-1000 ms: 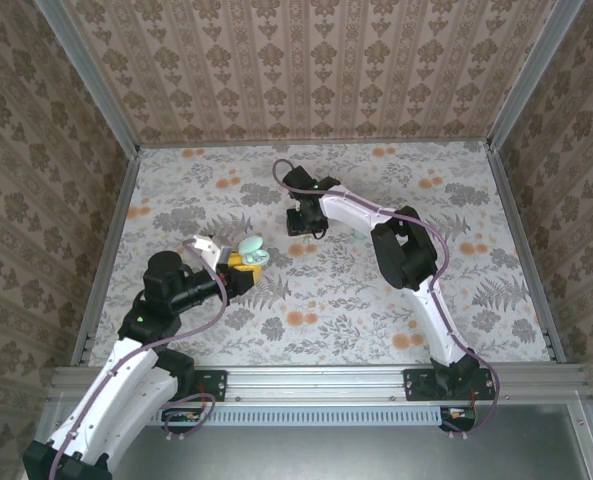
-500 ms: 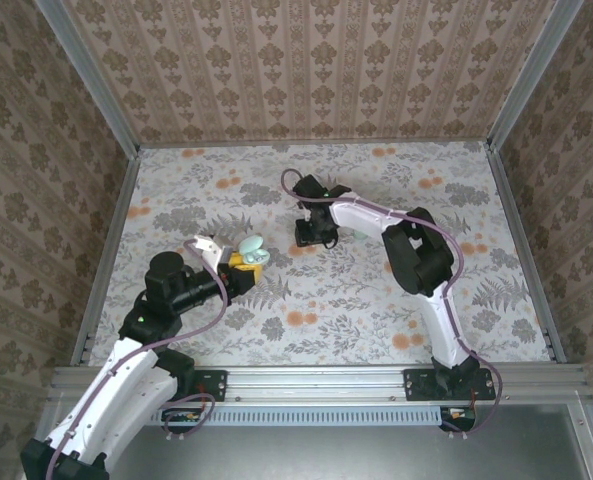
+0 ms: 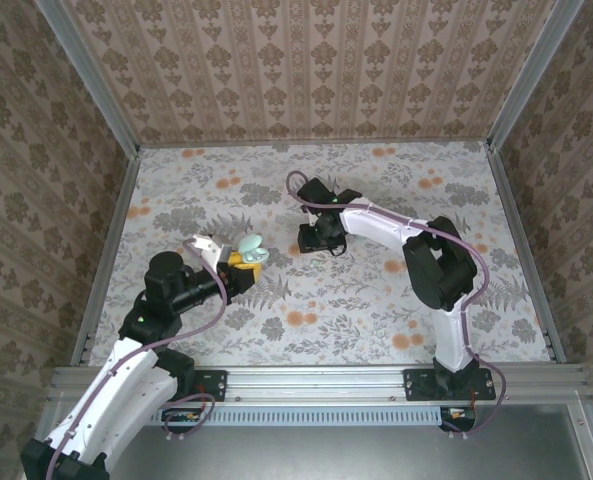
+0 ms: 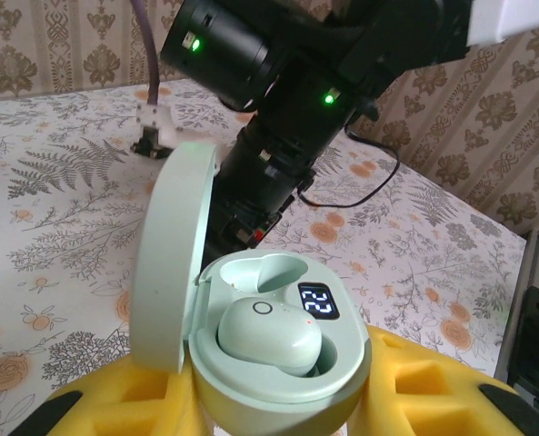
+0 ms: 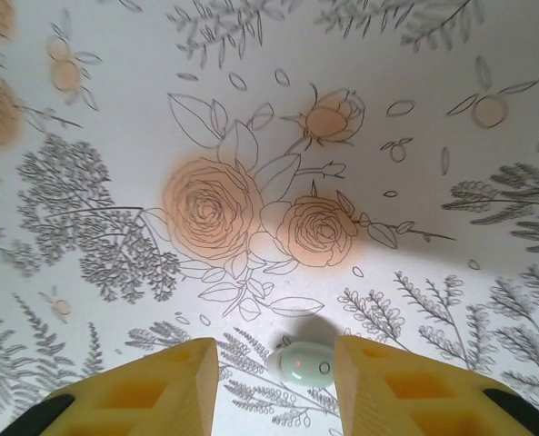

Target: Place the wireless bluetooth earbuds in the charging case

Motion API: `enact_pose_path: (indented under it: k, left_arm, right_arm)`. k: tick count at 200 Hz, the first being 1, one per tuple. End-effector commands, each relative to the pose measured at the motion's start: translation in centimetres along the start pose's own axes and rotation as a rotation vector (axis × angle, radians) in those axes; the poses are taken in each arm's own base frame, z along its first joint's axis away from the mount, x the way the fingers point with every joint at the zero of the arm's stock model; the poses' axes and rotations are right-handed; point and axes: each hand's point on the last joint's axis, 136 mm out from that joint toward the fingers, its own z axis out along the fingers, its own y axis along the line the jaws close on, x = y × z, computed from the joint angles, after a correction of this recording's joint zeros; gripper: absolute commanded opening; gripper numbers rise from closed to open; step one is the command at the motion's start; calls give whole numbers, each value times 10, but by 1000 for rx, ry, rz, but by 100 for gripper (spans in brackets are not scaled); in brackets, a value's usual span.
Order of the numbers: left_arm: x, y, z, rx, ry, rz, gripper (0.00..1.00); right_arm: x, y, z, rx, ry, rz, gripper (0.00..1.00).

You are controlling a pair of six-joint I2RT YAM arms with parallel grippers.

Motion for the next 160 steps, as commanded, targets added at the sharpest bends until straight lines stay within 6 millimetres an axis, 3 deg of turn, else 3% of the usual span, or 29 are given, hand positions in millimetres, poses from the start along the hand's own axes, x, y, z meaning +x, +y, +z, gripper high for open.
enact_pose_path:
  k: [1, 34, 94, 121, 160]
  left_arm:
    - [-3, -2, -1, 1, -17, 15, 18]
    - [-3, -1, -1, 1, -19, 19, 18]
    - [-2, -1, -1, -3, -19, 21, 17]
    - [-2, 0, 0, -6, -20, 24, 18]
    - [-5, -1, 0, 2, -21, 27, 17]
  right_arm:
    - [-9, -1, -21, 17, -48, 6, 39]
    - [-5, -4, -9, 40, -4, -7, 39]
    - [26, -2, 5, -15, 58, 100, 37]
    - [46, -1, 13, -36, 85, 153, 45]
    - [55, 3, 27, -48, 106, 175, 46]
